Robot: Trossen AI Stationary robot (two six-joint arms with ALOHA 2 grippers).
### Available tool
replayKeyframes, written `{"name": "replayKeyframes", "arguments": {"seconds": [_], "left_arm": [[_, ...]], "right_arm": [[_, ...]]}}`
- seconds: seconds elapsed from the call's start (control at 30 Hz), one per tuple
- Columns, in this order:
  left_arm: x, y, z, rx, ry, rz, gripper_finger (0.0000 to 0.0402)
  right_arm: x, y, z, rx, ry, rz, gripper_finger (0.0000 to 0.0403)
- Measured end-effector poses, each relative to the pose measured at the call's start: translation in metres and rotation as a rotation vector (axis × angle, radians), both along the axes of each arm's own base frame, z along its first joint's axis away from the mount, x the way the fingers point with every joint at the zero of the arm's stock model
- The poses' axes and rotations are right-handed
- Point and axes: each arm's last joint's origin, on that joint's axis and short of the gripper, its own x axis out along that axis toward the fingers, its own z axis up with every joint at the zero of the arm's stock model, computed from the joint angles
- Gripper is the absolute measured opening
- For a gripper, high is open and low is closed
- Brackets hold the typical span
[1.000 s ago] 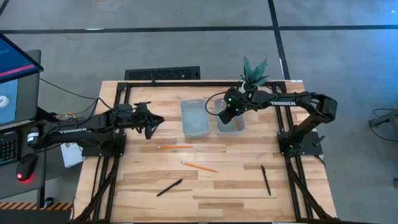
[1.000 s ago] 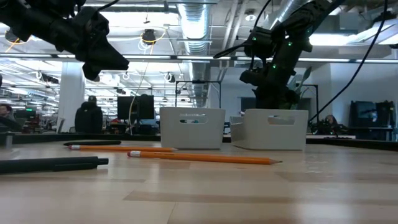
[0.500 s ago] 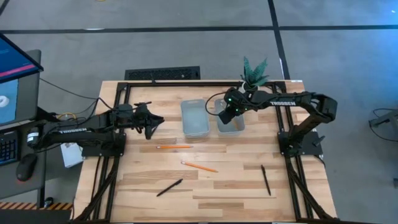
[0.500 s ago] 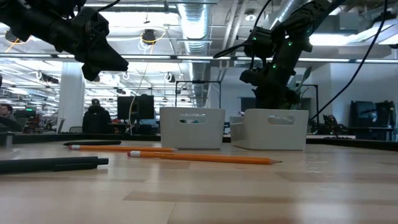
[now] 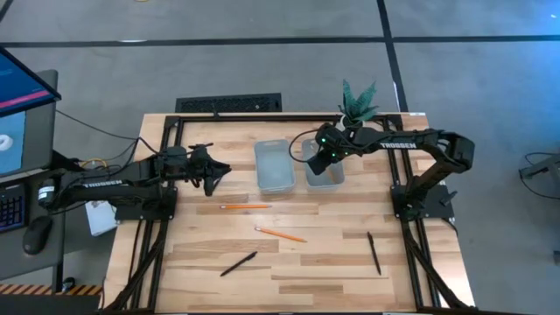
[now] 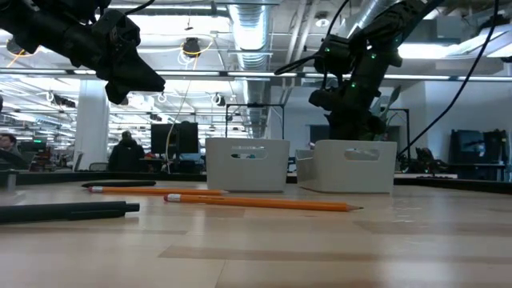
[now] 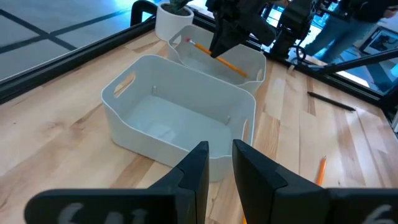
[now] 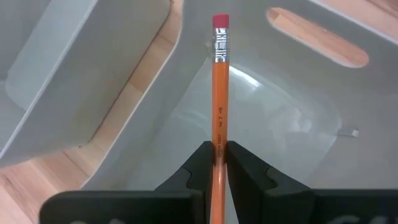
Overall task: Sort pens & pencils
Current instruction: Put the right yellow pencil into the right gray bin
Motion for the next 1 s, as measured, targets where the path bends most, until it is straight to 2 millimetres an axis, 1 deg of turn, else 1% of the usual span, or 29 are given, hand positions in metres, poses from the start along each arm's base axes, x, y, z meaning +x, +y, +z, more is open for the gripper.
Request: {"name": "replayKeyframes", "arguments": {"seconds": [1.0], "left_arm": [[0.0,0.0,0.0,0.001,0.0,-0.001,0.0061]], "right_arm": [[-0.0019,0.0002,-0.0009,0.01,0.018,-0.01,0.0067]]}}
